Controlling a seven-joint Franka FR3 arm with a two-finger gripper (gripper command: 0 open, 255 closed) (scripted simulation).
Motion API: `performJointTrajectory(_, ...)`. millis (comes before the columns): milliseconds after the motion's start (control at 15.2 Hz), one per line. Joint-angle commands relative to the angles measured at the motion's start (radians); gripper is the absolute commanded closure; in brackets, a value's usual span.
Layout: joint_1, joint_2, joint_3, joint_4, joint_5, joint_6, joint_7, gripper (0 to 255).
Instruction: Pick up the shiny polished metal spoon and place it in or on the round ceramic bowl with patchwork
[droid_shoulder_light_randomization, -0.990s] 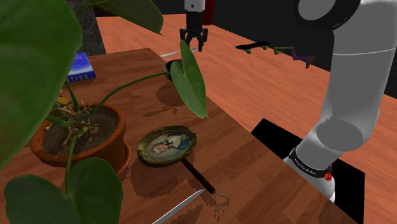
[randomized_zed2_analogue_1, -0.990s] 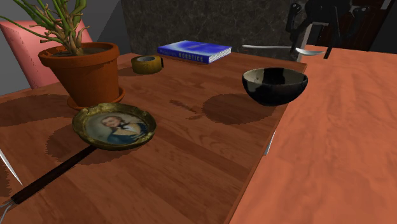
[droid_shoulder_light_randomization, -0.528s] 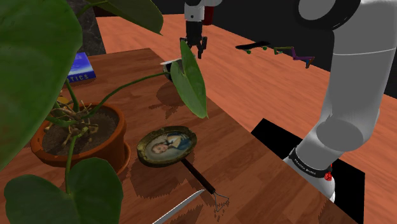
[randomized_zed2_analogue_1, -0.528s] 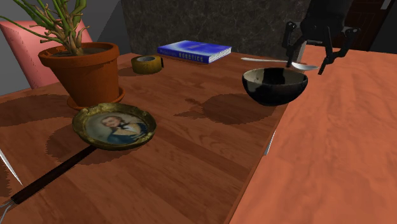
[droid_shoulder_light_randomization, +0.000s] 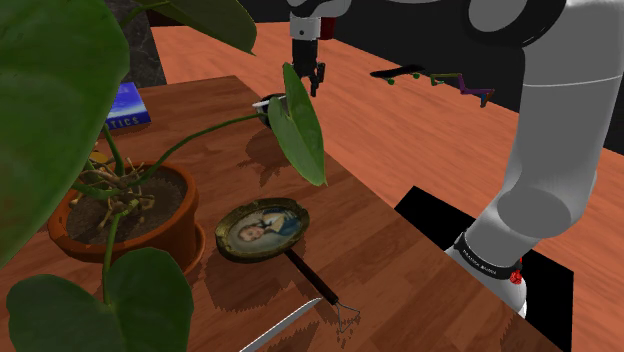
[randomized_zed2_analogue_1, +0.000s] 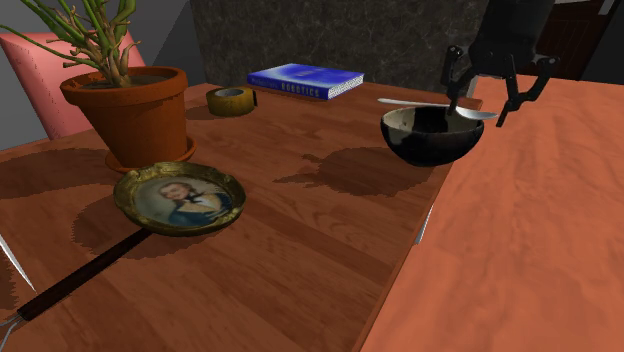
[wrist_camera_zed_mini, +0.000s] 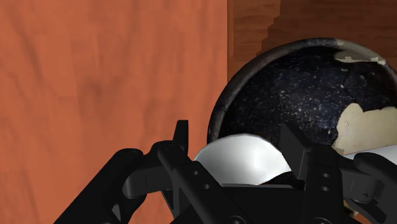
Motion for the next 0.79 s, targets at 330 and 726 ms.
performJointTrajectory(330, 0.0, 0.0, 0.0, 0.0, 0.0, 0.0, 0.0, 0)
performJointTrajectory(726, 0.001, 0.026, -0.001, 0.166, -0.003, -0.14, 0.002, 0)
